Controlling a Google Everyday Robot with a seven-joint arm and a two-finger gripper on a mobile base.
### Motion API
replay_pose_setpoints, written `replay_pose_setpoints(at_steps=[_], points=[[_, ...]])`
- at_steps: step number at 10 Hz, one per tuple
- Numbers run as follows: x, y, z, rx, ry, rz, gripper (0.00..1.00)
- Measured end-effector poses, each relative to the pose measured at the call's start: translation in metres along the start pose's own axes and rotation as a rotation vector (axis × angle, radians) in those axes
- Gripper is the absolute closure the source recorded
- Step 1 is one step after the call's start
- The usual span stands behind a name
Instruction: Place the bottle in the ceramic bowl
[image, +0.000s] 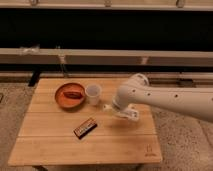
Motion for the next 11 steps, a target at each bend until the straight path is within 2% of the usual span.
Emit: replay_pose_setpoints(at_steps=[2,5,8,11], points=[[-0.013,-0.004,-0.007,0.006,-0.029,0.0,1.0],[-0.059,-0.012,-0.013,-0.018,-0.032,-0.089,1.0],[-0.11,-0.014,-0.007,-0.068,-0.013,-0.195,1.0],[-0.172,-0.018,-0.01,-0.11,0.033,-0.336,1.0]])
